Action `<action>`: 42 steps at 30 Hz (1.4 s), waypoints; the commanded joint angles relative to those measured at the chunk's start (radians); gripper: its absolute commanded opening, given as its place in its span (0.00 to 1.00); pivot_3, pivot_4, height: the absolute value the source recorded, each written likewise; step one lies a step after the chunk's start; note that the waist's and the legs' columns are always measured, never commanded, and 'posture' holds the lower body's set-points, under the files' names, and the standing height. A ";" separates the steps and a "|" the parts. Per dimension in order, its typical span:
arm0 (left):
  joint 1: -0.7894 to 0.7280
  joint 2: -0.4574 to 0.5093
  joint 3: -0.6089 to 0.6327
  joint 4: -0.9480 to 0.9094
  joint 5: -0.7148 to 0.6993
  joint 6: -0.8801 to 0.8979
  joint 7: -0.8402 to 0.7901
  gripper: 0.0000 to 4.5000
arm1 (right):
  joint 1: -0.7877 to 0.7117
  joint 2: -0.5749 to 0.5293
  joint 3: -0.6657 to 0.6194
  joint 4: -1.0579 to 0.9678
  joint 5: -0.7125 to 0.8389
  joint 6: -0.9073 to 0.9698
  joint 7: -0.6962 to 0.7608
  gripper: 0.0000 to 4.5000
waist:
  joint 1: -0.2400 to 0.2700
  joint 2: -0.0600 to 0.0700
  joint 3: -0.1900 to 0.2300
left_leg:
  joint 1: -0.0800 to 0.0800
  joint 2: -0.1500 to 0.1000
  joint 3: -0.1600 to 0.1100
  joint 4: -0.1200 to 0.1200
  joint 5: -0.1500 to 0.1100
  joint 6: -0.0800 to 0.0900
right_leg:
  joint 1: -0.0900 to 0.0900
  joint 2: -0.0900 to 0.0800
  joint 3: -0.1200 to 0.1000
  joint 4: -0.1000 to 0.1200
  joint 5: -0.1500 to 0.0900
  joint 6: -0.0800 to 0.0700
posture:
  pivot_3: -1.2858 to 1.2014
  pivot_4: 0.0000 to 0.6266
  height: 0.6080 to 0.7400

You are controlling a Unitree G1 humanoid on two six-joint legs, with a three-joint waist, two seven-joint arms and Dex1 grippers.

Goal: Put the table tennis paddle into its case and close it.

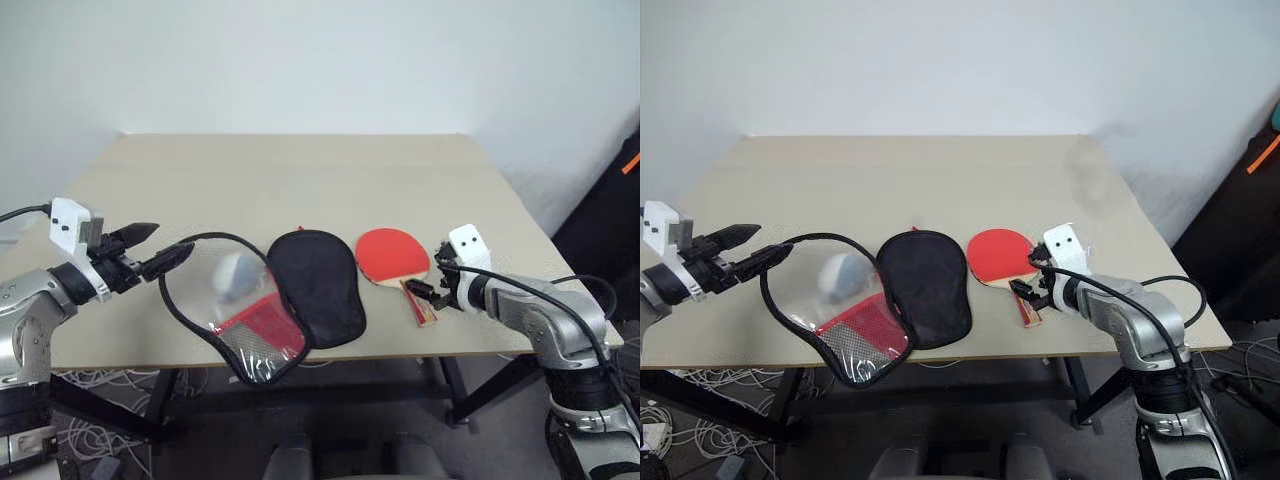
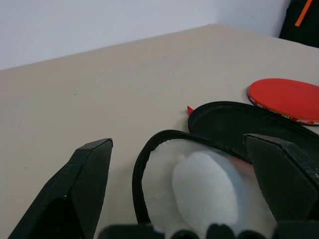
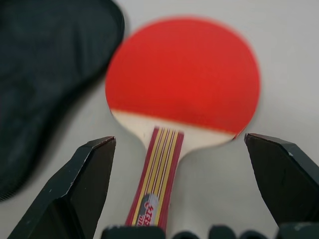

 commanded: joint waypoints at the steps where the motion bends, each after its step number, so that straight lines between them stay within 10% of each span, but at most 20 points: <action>1: -0.001 -0.015 0.027 -0.040 -0.022 -0.011 0.018 1.00 | -0.023 0.016 0.035 0.042 -0.045 -0.034 -0.016 1.00 | 0.000 0.000 0.000 | 0.000 0.000 0.000 0.000 0.000 0.000 | 0.000 0.000 0.000 0.000 0.000 0.000 | 0.52 0.00 1.00; 9: -0.012 -0.043 0.014 -0.044 -0.014 -0.023 0.030 1.00 | 0.003 0.050 0.061 0.127 -0.115 -0.085 -0.056 0.88 | 0.000 0.000 0.000 | 0.000 0.000 0.000 0.000 0.000 0.000 | 0.000 0.000 0.000 0.000 0.000 0.000 | 0.52 0.00 1.00; 18: -0.019 -0.052 0.007 -0.029 -0.008 -0.041 0.030 1.00 | -0.010 0.110 0.014 0.155 -0.142 -0.085 -0.131 0.25 | 0.000 -0.001 0.000 | 0.000 0.000 -0.001 0.001 0.000 0.000 | 0.001 0.000 0.000 0.000 0.000 0.000 | 0.52 0.00 1.00; 42: -0.054 -0.057 -0.026 0.007 0.008 -0.061 0.032 1.00 | -0.189 0.442 -0.004 0.018 -0.019 0.085 -0.166 0.25 | -0.006 0.000 0.000 | 0.000 0.001 0.000 0.000 0.001 -0.001 | -0.001 0.001 0.000 0.001 0.001 -0.001 | 0.52 0.00 1.00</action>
